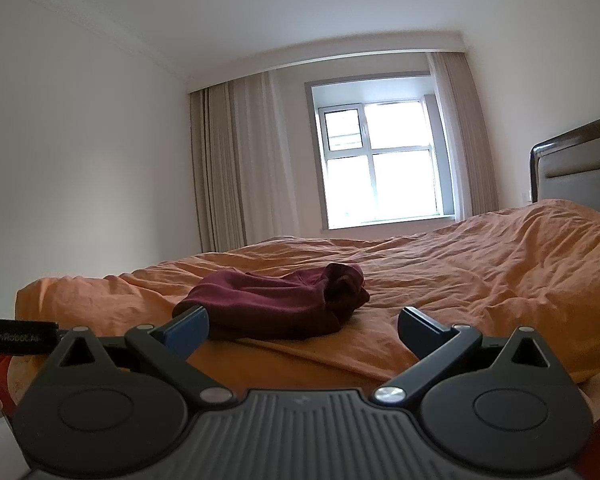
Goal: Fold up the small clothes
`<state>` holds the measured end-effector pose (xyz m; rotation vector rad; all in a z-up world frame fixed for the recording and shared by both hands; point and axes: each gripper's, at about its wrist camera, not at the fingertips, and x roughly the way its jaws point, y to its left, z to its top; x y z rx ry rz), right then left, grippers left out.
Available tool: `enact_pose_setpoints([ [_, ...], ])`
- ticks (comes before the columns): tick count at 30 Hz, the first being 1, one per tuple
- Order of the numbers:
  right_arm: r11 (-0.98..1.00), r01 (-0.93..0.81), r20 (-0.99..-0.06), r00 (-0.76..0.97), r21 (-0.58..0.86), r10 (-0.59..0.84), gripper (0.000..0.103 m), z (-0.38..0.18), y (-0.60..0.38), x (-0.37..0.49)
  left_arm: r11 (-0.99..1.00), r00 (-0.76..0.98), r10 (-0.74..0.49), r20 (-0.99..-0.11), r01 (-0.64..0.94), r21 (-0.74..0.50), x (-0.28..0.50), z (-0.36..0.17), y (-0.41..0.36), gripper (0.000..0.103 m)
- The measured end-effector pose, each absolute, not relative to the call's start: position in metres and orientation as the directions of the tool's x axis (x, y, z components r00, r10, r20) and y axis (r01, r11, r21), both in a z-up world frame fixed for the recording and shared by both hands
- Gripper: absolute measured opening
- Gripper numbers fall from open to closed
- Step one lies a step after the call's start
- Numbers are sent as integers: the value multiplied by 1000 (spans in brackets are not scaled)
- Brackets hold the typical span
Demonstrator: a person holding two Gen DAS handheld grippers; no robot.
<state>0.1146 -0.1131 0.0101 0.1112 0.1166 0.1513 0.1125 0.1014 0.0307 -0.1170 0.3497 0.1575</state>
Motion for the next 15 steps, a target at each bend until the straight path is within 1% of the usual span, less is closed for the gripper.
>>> enact_pose_setpoints([
  [15,985,-144,-104,983,91,154,103,10,-109,114,981,925,132,-356,-174,-87,113,30,101,102],
])
